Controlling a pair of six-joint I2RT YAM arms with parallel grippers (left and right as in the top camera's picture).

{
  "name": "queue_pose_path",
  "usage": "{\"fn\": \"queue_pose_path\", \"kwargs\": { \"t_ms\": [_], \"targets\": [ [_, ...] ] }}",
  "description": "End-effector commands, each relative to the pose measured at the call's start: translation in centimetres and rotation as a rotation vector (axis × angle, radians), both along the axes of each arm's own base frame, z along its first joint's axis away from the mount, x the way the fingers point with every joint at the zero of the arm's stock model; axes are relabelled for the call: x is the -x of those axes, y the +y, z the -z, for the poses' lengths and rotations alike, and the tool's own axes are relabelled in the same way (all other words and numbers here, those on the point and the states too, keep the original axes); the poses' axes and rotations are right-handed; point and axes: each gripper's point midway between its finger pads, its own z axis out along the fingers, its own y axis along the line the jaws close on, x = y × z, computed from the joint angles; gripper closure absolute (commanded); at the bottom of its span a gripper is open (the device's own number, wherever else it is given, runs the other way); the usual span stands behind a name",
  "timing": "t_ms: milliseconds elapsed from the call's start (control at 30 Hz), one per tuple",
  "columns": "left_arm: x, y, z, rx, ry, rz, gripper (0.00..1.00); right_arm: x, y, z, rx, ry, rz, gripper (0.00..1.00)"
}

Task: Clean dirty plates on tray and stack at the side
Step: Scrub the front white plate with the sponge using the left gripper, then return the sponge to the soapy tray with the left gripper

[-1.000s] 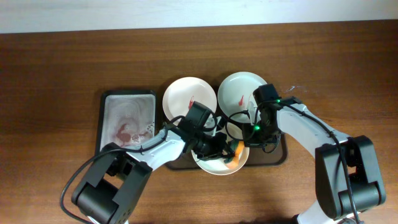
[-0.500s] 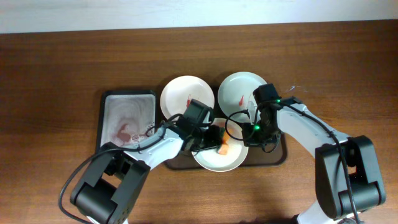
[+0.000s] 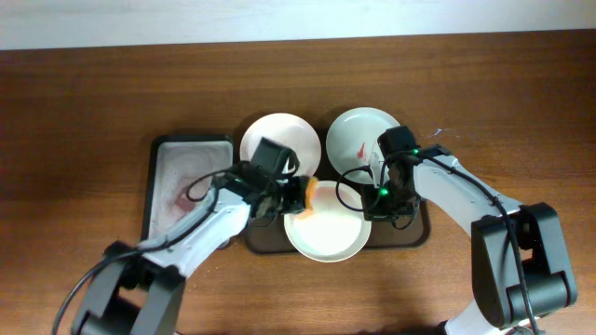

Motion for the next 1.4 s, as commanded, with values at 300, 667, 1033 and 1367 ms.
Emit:
{"fn": "queue_pose_path", "kwargs": {
  "t_ms": [300,667,1033,1367],
  "targets": [
    [-1.8,9.0,-5.9,-0.271,-0.214,-0.001,1.0,0.5,-0.4,0.6,0.032,0.014,-0.015,0.96],
    [-2.5,20.2,-2.0,-0.662,-0.093,-0.105,1.0,0.5,-0.5,0.6,0.032,0.016,-0.015,0.96],
    [-2.6,20.3,2.4,-0.69,0.007,-0.073,0.32,0.5,-0.4,0.6,0.032,0.015,-0.015,0.96],
    [-4.0,19.6,5.6,-0.668,0.009,-0.067,0.94,0.6,-0.5,0.5,0.032,0.017,-0.015,0.96]
  ]
}}
